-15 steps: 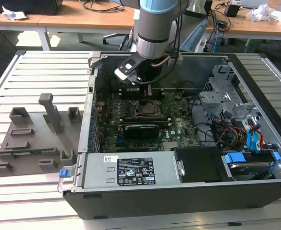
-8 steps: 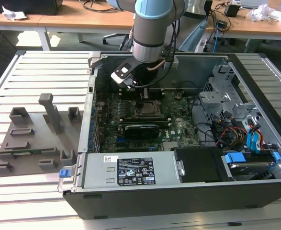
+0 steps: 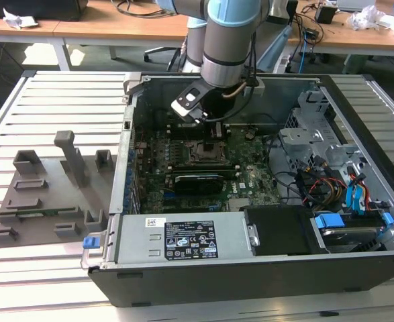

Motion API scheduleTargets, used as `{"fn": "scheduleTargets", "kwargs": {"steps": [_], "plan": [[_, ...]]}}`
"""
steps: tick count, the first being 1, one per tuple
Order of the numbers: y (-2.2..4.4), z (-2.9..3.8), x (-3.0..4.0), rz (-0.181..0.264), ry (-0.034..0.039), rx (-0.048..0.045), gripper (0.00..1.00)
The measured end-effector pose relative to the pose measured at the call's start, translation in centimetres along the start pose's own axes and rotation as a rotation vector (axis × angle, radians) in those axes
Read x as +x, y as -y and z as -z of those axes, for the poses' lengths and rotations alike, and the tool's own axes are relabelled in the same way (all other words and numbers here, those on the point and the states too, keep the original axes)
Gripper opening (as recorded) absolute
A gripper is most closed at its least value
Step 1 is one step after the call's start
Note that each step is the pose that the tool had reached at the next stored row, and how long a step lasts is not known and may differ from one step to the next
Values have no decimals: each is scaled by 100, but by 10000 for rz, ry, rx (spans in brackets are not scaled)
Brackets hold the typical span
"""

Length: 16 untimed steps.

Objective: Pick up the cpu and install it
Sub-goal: 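Close the cpu cover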

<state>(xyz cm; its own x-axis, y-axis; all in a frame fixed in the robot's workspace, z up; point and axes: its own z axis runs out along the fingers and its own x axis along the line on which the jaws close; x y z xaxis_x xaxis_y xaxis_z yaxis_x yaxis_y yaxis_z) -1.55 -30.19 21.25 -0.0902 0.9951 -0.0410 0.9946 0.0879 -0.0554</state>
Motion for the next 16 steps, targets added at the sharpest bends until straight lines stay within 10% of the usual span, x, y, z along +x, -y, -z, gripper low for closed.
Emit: {"fn": "scheduleTargets", "kwargs": {"steps": [10, 16], "plan": [[32, 601, -25, 1, 0, 0, 11], [34, 638, -26, 1, 1, 1, 11]]}}
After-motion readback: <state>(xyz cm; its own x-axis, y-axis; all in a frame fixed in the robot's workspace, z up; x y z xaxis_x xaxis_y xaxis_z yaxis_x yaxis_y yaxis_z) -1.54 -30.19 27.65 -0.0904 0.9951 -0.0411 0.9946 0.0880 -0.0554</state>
